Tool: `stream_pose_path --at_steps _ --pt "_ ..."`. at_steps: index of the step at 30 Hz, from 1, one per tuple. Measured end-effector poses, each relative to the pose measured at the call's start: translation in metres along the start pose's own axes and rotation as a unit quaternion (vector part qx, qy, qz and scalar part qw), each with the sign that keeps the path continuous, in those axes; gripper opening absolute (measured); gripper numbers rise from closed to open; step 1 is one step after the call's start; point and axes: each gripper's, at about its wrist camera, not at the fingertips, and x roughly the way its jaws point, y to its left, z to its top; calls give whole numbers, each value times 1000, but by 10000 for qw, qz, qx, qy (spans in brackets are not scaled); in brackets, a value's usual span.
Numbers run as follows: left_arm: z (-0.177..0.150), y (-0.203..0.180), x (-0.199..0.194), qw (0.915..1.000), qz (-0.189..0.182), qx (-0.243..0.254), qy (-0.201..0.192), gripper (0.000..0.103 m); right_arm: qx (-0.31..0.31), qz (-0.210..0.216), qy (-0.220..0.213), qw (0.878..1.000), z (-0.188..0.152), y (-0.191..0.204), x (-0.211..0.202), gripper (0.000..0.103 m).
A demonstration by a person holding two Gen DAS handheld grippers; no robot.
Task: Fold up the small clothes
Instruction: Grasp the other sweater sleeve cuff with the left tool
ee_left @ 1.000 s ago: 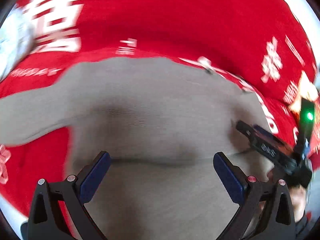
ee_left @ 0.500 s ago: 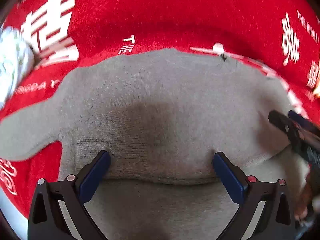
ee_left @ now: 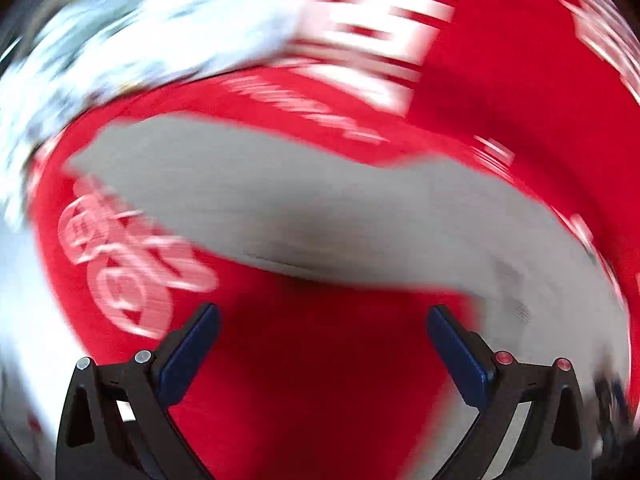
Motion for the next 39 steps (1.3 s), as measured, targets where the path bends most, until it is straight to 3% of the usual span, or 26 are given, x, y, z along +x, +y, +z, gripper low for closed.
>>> stream_pose_path --at_steps 3,5,8,14,16,18,19,20,21,25,32,39 --pt "29 84 15 9934 520 -1019 -76 103 39 37 4 10000 -1 -2 1 84" --pt "45 132 26 9829 875 -1621 -49 103 3 -26 7 10000 -1 0 1 84" --pt "65 174 47 9712 824 -2235 95 103 -55 -125 -5 9999 -2 4 1 85" --pt "109 161 68 9764 1006 -1907 111 103 -54 -147 -29 9999 -2 4 1 85" --pt "115 150 71 9786 1078 -1753 -23 92 -53 -157 -36 9999 -2 4 1 85" --pt "122 140 66 9825 1013 -1550 -195 54 -49 -153 -39 9999 -2 4 1 85" --pt "125 134 67 9853 870 -1454 -233 44 -46 -148 -38 9999 -2 4 1 85" --pt "127 132 68 9866 753 -1425 -243 24 -41 -145 -37 9999 -2 4 1 85" --pt "128 132 68 9875 533 -1466 -220 15 -39 -141 -38 9999 -2 3 1 85" --pt "126 137 63 9841 512 -1669 -322 15 -17 -124 -46 9999 -3 3 1 85" --pt "120 121 35 9849 978 -1246 -693 15 7 -91 -68 9999 -4 2 0 85" --pt "115 92 10 9904 766 -866 -756 15 21 -77 -74 9999 -4 1 0 85"
